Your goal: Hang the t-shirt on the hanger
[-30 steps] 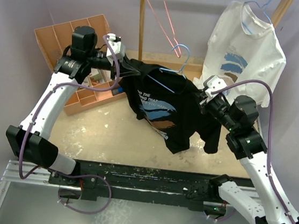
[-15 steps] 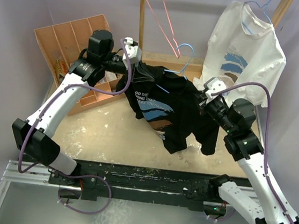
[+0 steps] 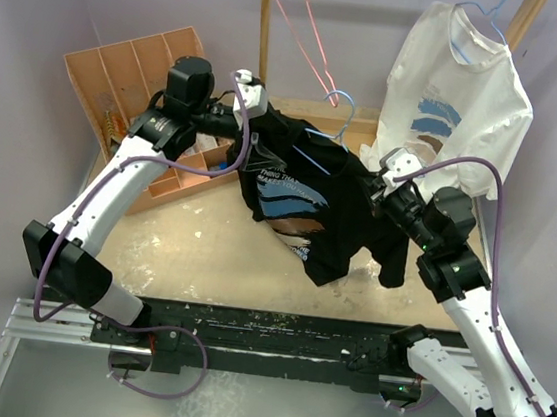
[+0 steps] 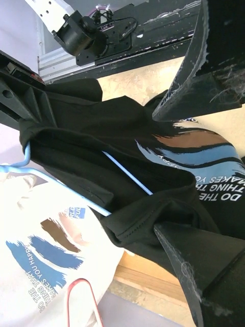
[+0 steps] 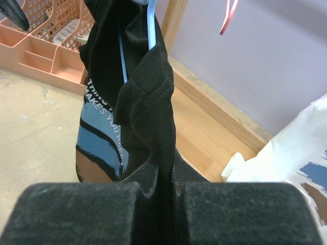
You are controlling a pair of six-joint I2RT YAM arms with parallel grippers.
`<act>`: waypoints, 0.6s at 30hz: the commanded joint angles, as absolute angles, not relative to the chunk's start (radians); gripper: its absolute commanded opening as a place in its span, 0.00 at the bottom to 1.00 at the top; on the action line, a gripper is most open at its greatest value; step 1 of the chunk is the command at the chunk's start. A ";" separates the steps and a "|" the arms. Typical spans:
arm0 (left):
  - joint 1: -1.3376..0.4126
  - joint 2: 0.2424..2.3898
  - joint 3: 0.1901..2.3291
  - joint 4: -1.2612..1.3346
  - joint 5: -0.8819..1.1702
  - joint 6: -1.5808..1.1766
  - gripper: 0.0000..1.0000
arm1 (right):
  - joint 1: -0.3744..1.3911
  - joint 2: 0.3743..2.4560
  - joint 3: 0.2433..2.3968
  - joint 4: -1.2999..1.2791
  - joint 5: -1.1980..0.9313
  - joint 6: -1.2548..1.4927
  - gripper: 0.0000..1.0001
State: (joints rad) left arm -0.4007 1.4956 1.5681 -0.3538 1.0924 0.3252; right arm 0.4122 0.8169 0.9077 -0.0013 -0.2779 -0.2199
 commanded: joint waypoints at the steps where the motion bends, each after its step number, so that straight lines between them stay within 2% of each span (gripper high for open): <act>1: -0.405 1.450 1.659 -0.422 1.077 0.378 0.83 | 0.411 0.792 0.913 0.091 -0.274 -0.216 0.00; 6: -0.388 1.439 1.757 -0.550 0.999 0.521 0.86 | 0.411 0.795 0.921 0.069 -0.290 -0.218 0.00; 11: -0.325 1.433 1.794 -0.566 1.028 0.563 0.87 | 0.411 0.809 0.929 0.051 -0.322 -0.217 0.00; 18: -0.145 1.459 1.771 -0.589 1.229 0.733 0.81 | 0.410 0.825 0.953 0.010 -0.410 -0.217 0.00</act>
